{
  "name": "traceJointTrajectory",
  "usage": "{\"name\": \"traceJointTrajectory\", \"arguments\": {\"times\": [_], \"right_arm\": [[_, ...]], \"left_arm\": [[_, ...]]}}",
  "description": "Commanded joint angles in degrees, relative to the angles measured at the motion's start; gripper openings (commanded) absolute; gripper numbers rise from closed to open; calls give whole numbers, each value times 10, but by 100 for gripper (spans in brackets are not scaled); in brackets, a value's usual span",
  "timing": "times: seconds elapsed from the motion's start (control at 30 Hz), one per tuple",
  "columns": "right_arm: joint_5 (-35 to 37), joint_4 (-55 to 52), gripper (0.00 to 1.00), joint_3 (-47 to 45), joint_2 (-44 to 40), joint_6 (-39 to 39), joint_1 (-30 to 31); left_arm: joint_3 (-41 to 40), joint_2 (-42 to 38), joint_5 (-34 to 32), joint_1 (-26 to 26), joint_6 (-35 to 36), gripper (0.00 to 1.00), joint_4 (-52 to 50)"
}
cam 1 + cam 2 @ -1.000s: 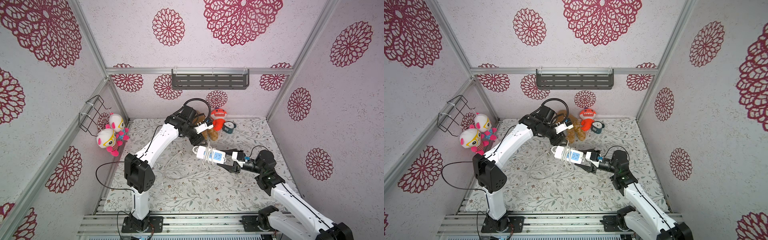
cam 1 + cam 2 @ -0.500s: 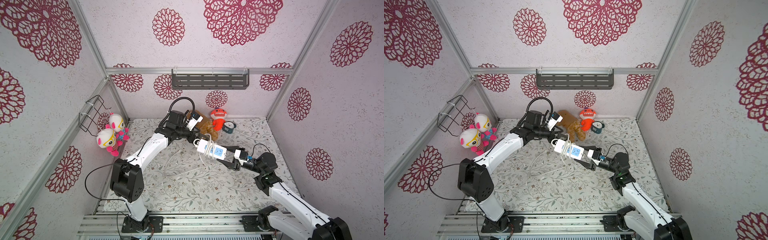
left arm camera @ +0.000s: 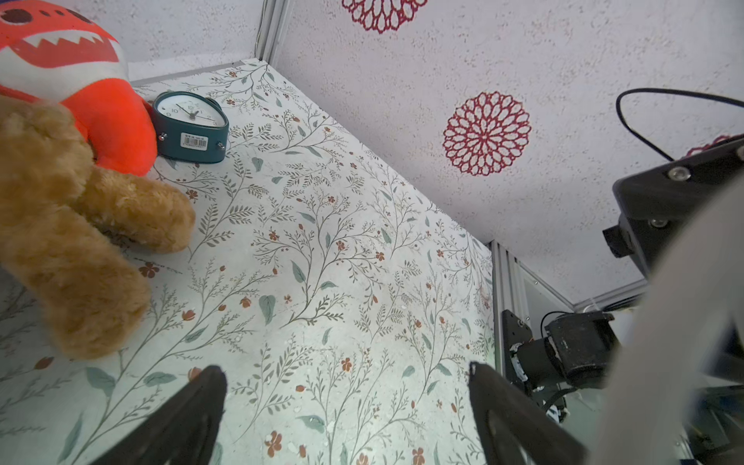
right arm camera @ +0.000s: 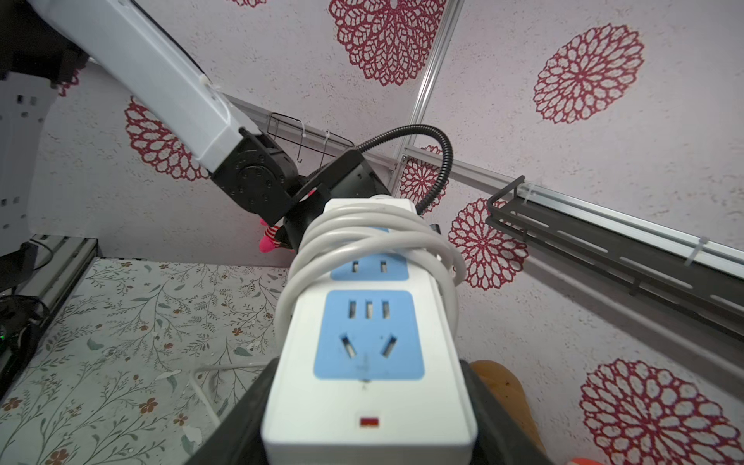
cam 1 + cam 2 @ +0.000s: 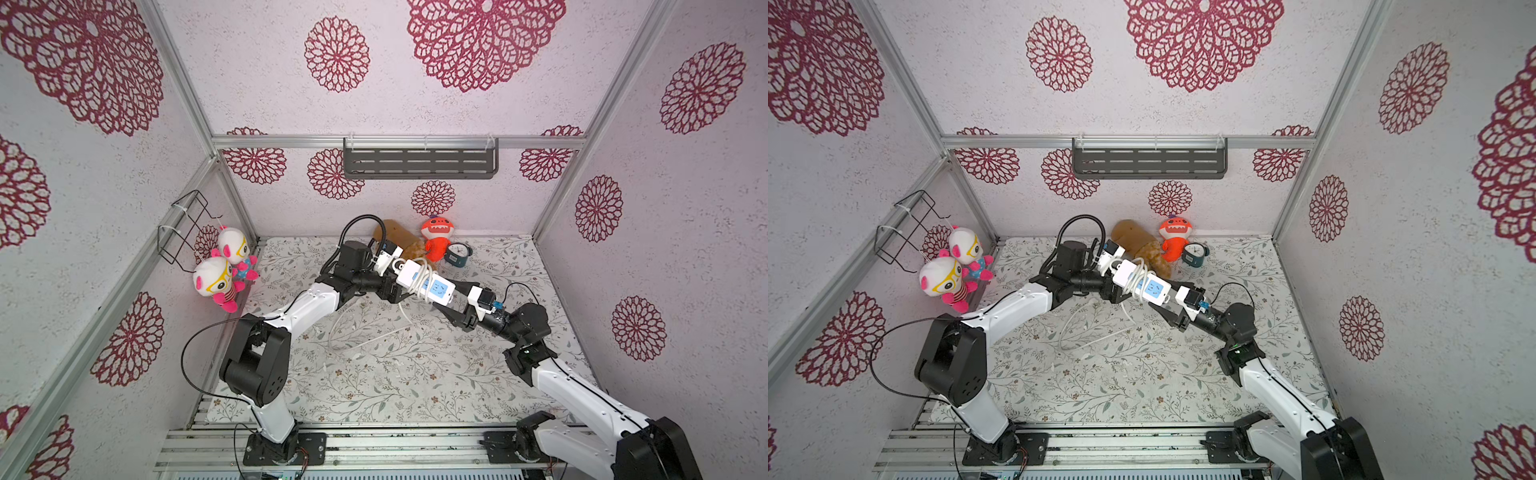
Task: Wrap the cord around the power strip
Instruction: Wrap the power cord around the power strip.
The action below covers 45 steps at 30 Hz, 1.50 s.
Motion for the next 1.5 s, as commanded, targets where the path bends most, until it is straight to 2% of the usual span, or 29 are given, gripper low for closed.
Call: {"name": "traceJointTrajectory", "arguments": {"times": [0.0,0.43,0.7,0.8,0.93,1.03,1.13,1.23,1.47], "right_arm": [[61,62,23,35,-3,4,1],[179,20,23,70,-2,-22,0],[218,-2,23,89,1,-27,0],[241,-28,23,96,-5,-37,0],[284,-91,22,114,-11,-49,-11],[304,-141,22,125,-11,-34,-41],[312,-153,21,116,-15,-9,-83],[327,-173,21,110,-18,0,-115],[319,-233,21,109,-17,-19,-169]], "left_arm": [[-19,-17,-6,-21,-41,95,77],[-125,1,-47,-69,-62,89,137],[-128,48,-86,-96,-58,81,147],[-123,55,-93,-99,-47,71,125],[-122,40,-91,-100,-35,49,88],[-121,11,-100,-109,-13,32,46],[-107,-20,-118,-124,26,19,-22],[-81,-45,-133,-141,69,11,-108],[-13,-108,-153,-179,152,0,-280]]}}
